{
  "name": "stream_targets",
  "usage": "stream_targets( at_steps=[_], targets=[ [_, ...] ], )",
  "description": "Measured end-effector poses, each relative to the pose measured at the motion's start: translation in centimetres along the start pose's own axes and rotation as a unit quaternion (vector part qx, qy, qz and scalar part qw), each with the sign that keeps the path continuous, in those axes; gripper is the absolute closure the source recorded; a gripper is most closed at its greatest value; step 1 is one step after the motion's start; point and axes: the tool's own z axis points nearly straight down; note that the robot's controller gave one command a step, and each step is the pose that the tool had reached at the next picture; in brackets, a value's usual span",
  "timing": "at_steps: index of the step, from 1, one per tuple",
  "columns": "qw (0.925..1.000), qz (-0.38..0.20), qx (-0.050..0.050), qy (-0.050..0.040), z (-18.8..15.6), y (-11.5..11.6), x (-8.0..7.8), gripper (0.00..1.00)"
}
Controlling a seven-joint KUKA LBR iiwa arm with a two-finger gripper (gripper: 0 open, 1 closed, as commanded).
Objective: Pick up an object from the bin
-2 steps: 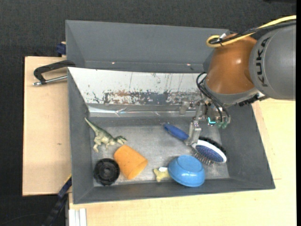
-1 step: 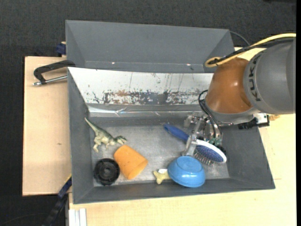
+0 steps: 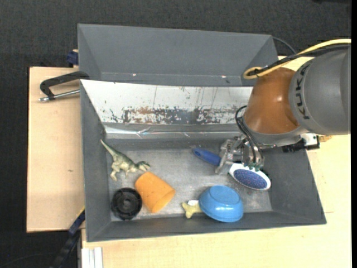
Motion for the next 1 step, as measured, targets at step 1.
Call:
stream_targets(
  at_steps=[1],
  targets=[
    [1.0000,0.000,-0.001,-0.0071,-16.70,-0.79,0.73,1.00]
  ],
)
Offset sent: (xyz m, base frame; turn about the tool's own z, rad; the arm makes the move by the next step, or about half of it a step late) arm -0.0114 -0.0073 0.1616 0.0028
